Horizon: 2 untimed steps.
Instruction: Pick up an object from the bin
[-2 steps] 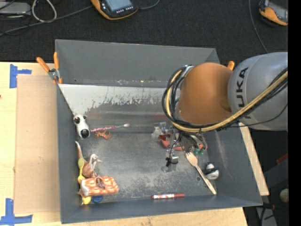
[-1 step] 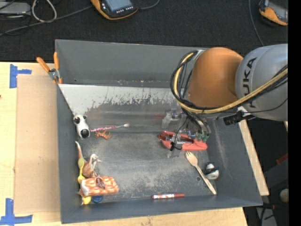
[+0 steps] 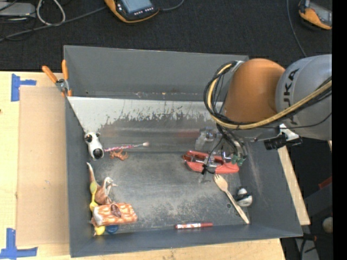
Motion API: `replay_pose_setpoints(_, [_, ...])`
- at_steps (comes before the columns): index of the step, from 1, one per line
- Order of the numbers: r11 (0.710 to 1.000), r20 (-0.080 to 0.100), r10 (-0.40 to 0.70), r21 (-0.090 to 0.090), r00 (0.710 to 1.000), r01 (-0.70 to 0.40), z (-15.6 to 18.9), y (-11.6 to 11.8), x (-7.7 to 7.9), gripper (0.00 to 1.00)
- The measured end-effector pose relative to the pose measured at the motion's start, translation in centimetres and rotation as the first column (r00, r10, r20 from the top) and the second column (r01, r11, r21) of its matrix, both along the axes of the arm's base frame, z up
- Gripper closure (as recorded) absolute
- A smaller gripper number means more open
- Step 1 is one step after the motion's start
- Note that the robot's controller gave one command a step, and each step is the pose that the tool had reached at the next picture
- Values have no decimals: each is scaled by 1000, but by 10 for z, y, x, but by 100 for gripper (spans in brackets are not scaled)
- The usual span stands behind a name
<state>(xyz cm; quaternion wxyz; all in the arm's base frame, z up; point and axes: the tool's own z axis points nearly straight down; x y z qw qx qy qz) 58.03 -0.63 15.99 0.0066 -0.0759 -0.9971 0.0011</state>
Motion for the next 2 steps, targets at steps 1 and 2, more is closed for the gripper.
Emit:
replay_pose_setpoints(1, [997, 15, -83, 1, 996, 83, -58, -52, 14, 0])
replay_pose_setpoints(2, [994, 15, -111, 3, 994, 111, -89, -63, 23, 100])
